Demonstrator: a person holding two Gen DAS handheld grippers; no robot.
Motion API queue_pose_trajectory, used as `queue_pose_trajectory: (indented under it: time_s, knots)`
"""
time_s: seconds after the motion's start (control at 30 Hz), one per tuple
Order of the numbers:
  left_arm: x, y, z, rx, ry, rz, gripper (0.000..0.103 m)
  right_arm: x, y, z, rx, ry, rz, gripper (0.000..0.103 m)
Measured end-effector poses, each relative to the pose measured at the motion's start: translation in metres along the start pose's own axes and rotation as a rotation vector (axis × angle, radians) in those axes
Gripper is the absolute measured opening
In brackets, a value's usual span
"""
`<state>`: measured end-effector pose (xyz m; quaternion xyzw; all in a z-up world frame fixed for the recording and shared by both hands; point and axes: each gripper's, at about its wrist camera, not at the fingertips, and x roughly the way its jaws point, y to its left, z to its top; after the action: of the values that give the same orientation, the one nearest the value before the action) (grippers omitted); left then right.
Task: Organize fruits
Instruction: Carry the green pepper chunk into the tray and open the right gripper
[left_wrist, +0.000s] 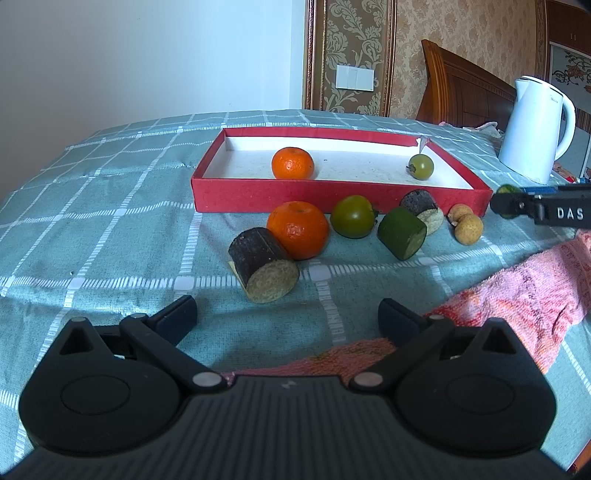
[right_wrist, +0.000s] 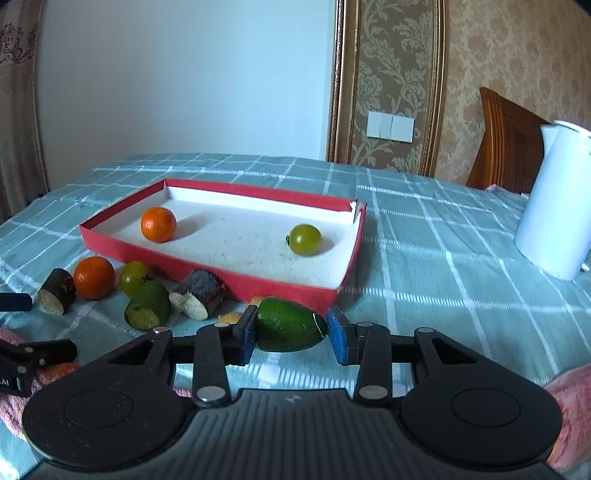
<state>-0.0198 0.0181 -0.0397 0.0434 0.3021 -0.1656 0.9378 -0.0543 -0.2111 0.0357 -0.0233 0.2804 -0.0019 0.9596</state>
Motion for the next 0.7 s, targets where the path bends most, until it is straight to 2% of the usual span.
queue_pose_trajectory:
  time_s: [0.37,0.6,0.7]
  knots:
    - [0.000,0.000,0.000,0.002,0.001,0.001,0.103,0.026,0.011,0.033,-0.052,-0.039,-0.019,0.039]
    - [0.000,0.000,0.000,0.002,0.000,0.001,0.103,0.077,0.025,0.063,-0.088,-0.002,0.015,0.039]
    - [0.000,0.000,0.000,0.002,0.000,0.001,0.103,0.102,0.035,0.068,-0.123,0.040,0.044,0.039]
